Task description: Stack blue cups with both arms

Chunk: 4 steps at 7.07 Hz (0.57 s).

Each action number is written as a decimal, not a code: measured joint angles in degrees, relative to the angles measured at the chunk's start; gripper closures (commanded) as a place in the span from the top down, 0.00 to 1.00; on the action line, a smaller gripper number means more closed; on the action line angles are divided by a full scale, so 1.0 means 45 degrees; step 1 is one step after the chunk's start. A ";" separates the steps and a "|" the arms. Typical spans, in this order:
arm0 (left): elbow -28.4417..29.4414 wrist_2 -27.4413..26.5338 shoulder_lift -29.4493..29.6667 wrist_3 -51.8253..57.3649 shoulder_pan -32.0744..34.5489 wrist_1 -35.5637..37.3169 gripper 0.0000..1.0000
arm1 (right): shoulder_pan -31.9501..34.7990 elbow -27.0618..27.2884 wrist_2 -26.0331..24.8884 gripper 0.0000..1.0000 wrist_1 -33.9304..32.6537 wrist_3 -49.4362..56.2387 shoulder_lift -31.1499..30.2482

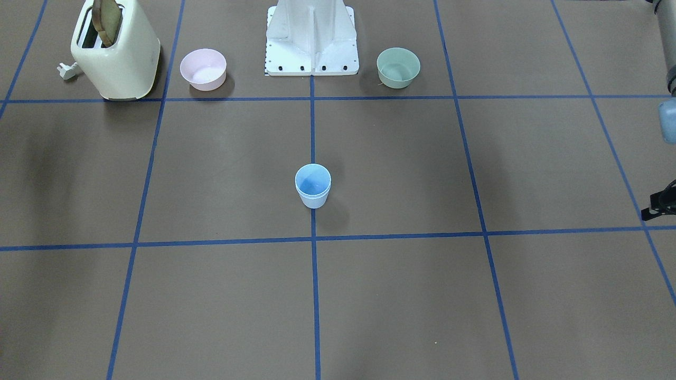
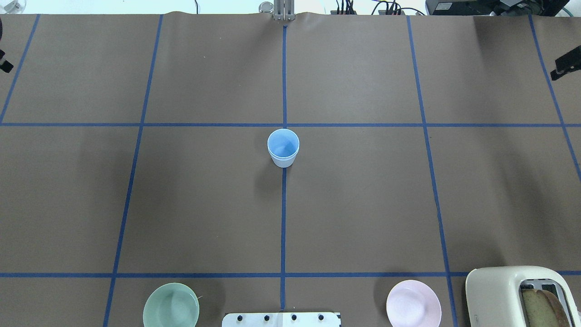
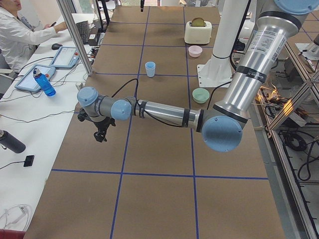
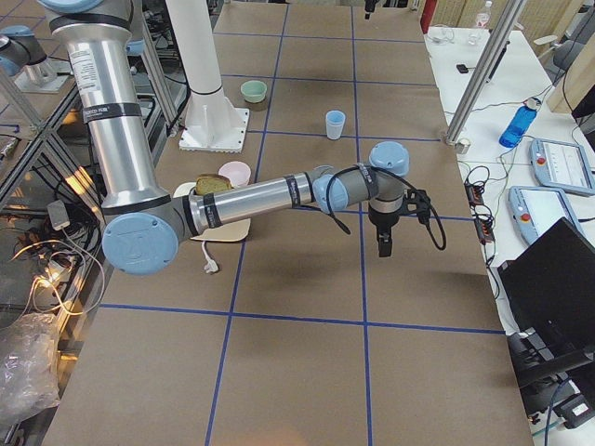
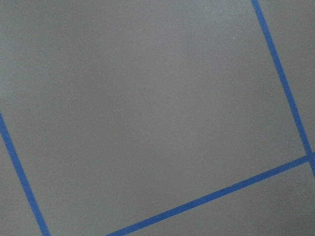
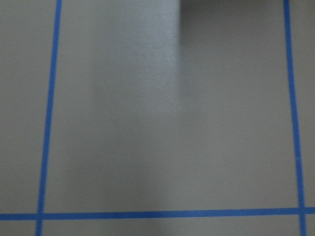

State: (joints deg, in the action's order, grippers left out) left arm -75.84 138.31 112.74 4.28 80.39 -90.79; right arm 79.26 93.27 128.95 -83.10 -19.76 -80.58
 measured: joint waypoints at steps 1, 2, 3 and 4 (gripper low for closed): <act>-0.0056 -0.0268 -0.0046 0.0239 0.0261 0.0711 0.99 | 0.0299 0.0037 0.0201 1.00 -0.0011 0.0560 -0.0575; -0.0114 -0.0524 -0.0050 0.0578 0.0448 0.1313 0.99 | 0.0513 0.0122 0.0511 1.00 -0.0110 0.0778 -0.0946; -0.0242 -0.0660 -0.0070 0.0850 0.0633 0.1872 0.99 | 0.0678 0.0198 0.0752 1.00 -0.0376 0.0964 -0.1130; -0.0461 -0.0732 -0.0219 0.1052 0.0815 0.2301 0.99 | 0.0831 0.0326 0.0845 1.00 -0.0690 0.1335 -0.1326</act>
State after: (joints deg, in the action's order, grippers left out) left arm -77.92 135.02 111.76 9.02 84.06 -80.43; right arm 83.00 94.74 132.75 -86.21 -13.76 -86.54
